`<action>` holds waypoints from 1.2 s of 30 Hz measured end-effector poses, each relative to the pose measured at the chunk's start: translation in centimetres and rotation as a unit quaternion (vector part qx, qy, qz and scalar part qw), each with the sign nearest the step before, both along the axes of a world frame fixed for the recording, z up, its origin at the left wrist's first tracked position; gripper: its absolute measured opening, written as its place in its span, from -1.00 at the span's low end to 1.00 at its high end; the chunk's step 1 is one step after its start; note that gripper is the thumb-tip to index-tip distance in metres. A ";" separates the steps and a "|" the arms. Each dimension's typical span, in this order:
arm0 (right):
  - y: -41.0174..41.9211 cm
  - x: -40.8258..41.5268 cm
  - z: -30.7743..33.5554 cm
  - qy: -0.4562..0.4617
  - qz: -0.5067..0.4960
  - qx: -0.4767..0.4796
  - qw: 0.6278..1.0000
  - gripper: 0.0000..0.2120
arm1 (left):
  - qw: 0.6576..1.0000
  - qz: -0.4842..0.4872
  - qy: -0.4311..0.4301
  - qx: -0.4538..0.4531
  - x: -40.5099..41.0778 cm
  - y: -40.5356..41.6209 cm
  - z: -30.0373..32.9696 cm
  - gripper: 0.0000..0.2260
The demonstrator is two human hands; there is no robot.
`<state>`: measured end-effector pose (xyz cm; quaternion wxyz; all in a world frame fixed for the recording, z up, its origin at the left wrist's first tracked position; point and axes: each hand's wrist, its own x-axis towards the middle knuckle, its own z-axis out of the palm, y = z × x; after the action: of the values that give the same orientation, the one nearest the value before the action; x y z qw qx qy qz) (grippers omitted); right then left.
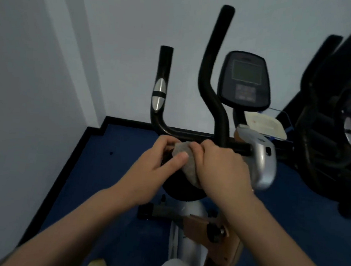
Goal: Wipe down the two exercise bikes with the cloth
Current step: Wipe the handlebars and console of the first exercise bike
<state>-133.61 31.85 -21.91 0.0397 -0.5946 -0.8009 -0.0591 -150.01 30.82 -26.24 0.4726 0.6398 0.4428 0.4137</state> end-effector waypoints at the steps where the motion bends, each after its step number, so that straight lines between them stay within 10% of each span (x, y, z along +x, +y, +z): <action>1: -0.3 0.0 0.0 -0.004 -0.022 -0.007 1.000 -0.71 | 1.000 0.005 -0.007 0.006 0.4 0.2 0.2 -0.61; 9: 1.4 -1.0 1.0 0.009 -0.061 -0.036 0.997 -0.74 | 0.994 -0.015 -0.098 -0.038 1.2 1.0 -0.2 -0.61; 21: -4.6 -2.3 -2.0 0.327 -0.275 0.021 0.904 -0.47 | 0.986 -0.094 -0.129 -0.037 0.5 1.3 -0.3 -0.66; 28: -7.2 -2.7 -3.5 0.370 -0.282 0.021 0.885 -0.54 | 0.994 -0.062 -0.079 -0.050 0.4 1.3 0.2 -0.72; 32: -7.8 0.6 -1.6 0.259 -0.239 -0.018 0.936 -0.45 | 0.995 -0.068 -0.002 -0.074 -0.3 1.7 0.6 -0.72; 36: -4.5 4.5 2.2 0.339 -0.246 0.099 0.903 -0.66 | 0.995 -0.048 0.079 0.028 -0.7 3.4 2.5 -0.76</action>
<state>-129.09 27.34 -19.69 0.3515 -0.7496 -0.5577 0.0595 -150.74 34.26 -23.76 0.4371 0.7040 0.4361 0.3509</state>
